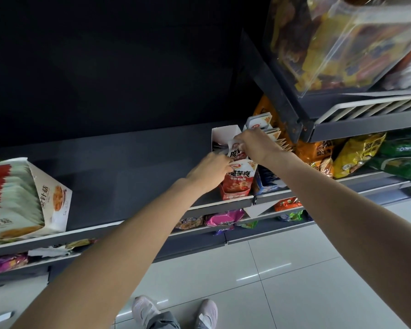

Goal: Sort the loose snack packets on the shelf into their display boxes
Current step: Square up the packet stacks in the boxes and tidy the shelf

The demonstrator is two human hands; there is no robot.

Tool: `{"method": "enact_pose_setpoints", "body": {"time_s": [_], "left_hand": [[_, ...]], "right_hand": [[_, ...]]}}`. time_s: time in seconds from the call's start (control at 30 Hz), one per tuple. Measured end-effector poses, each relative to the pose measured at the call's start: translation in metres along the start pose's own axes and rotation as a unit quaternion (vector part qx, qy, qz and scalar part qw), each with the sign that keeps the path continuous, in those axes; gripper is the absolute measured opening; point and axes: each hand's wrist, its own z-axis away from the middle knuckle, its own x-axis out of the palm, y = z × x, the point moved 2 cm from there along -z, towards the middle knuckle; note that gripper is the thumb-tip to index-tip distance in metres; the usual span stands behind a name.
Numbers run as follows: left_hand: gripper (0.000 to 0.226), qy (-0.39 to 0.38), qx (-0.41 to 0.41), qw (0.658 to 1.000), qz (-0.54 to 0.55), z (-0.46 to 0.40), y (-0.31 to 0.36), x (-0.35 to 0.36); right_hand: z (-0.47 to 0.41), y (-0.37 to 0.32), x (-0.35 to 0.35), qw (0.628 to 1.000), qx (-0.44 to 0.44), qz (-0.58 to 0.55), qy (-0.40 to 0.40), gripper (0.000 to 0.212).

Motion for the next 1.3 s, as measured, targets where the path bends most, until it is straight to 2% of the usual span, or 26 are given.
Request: {"method": "enact_pose_setpoints", "body": {"time_s": [0.17, 0.23, 0.33, 0.43, 0.47, 0.5, 0.57, 0.63, 0.77, 0.83, 0.93, 1.03, 1.1, 1.2, 1.3], "left_hand": [[0.025, 0.012, -0.021, 0.999, -0.03, 0.006, 0.005, 0.006], [0.023, 0.03, -0.027, 0.998, -0.04, 0.009, 0.006, 0.009], [0.02, 0.054, -0.043, 0.998, -0.01, 0.011, 0.006, 0.012], [0.022, 0.071, -0.054, 0.994, 0.06, 0.011, 0.003, 0.012], [0.022, 0.081, -0.059, 0.991, 0.088, 0.012, 0.002, 0.012], [0.021, 0.092, -0.066, 0.987, 0.112, 0.014, 0.0, 0.011], [0.019, 0.101, -0.081, 0.981, 0.143, 0.014, -0.003, 0.011], [0.02, 0.099, -0.082, 0.979, 0.161, 0.012, -0.004, 0.01], [0.026, 0.128, -0.09, 0.973, 0.169, 0.018, -0.012, 0.007], [0.038, 0.162, -0.106, 0.968, 0.158, 0.02, -0.019, 0.005], [0.062, 0.102, -0.119, 0.971, 0.18, 0.016, -0.019, 0.002], [0.061, 0.022, -0.107, 0.976, 0.19, 0.011, -0.013, 0.0], [0.06, 0.007, -0.107, 0.975, 0.195, 0.01, -0.011, 0.0], [0.057, 0.023, -0.103, 0.979, 0.176, 0.007, -0.014, 0.001], [0.06, 0.103, -0.058, 0.986, 0.114, 0.005, -0.017, 0.0]], "right_hand": [[0.009, -0.005, 0.0, 0.997, -0.022, -0.003, -0.069, 0.072], [0.013, -0.004, -0.003, 0.995, -0.019, -0.062, -0.082, 0.079], [0.02, -0.002, -0.006, 0.986, 0.014, -0.159, -0.051, 0.071], [0.034, 0.001, -0.003, 0.992, 0.027, -0.103, 0.07, 0.044], [0.04, 0.001, 0.0, 0.992, 0.017, -0.093, 0.085, 0.035], [0.046, 0.001, 0.003, 0.993, 0.002, -0.089, 0.076, 0.033], [0.055, 0.001, 0.011, 0.998, -0.012, -0.064, 0.005, 0.045], [0.06, 0.001, 0.013, 0.999, -0.015, -0.015, -0.029, 0.056], [0.056, -0.003, 0.011, 0.998, -0.009, 0.06, -0.013, 0.036], [0.051, -0.006, 0.014, 0.996, -0.014, 0.079, -0.046, 0.038], [0.043, -0.007, 0.017, 0.993, -0.007, 0.075, -0.088, 0.053], [0.033, -0.005, 0.014, 0.995, 0.004, 0.043, -0.086, 0.049], [0.029, 0.0, 0.009, 0.994, 0.019, 0.014, -0.108, 0.045], [0.027, 0.002, 0.007, 0.992, 0.019, 0.02, -0.124, 0.048], [0.035, -0.006, 0.014, 0.997, 0.015, 0.033, -0.071, 0.054]]}}
